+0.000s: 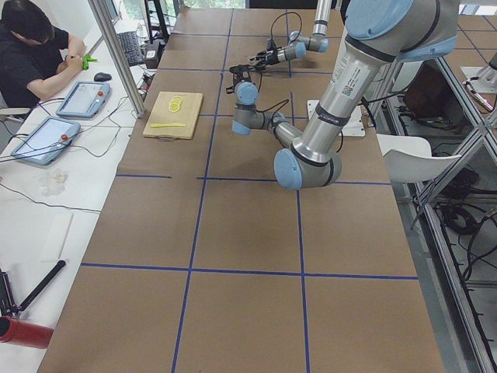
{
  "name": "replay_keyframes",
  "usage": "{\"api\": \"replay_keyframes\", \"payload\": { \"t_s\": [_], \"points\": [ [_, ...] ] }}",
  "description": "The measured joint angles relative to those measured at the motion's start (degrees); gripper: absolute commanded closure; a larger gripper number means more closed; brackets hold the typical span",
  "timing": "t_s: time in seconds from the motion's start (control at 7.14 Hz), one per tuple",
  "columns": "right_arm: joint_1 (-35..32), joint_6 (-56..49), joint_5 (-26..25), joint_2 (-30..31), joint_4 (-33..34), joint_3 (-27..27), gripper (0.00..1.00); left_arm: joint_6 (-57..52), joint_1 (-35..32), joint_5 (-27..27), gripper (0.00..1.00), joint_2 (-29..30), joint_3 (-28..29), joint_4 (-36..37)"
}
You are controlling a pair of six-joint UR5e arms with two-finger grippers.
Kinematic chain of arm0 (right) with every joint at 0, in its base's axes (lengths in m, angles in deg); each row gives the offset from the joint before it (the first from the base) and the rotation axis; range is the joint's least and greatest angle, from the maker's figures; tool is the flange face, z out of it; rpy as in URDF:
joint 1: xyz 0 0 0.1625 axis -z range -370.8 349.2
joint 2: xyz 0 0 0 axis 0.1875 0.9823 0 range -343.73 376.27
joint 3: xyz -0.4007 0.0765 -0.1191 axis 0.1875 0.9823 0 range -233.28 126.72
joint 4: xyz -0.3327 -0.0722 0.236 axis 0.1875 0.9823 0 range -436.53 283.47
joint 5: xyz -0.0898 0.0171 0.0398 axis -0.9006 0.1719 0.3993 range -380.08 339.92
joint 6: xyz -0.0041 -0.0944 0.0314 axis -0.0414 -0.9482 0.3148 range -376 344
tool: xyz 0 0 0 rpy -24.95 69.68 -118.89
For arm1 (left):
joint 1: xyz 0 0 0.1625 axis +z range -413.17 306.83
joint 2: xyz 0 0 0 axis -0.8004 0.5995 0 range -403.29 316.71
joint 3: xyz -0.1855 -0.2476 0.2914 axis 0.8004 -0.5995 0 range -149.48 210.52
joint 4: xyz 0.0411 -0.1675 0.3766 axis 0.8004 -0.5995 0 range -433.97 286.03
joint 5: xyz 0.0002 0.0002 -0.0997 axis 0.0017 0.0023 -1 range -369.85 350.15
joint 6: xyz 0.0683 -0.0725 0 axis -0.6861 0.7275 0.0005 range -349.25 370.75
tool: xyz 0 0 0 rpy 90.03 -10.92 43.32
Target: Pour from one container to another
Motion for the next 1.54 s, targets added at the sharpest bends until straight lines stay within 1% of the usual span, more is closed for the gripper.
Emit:
{"api": "replay_keyframes", "payload": {
  "t_s": [0.28,0.56,0.7,0.98,1.26,1.4,1.54],
  "points": [
    [0.0,0.0,0.0,0.0,0.0,0.0,1.00,0.0,0.0,0.0,1.00,0.0,0.0,0.0],
    [-0.2,-0.3,0.0,0.0,-0.8,-0.4,1.00,0.0,0.0,0.0,1.00,0.0,0.0,0.0],
    [-0.2,-1.4,0.1,0.0,-2.2,-0.5,1.00,0.0,0.0,0.0,1.00,-0.1,-0.1,0.0],
    [-0.8,-5.5,0.8,0.0,-5.0,-2.8,1.00,0.0,0.0,0.0,1.00,-0.1,-0.2,0.0],
    [-2.4,-9.6,1.7,0.2,-11.2,-4.4,1.00,-0.1,0.0,0.0,1.00,-0.2,-0.2,0.0],
    [-3.7,-14.1,2.2,0.2,-15.3,-4.4,1.00,-0.1,0.0,0.0,1.00,-0.2,-0.2,0.0],
    [-5.3,-19.9,3.9,0.1,-18.4,-4.3,1.00,-0.1,0.0,0.0,1.00,-0.2,-0.2,0.0]
  ]
}}
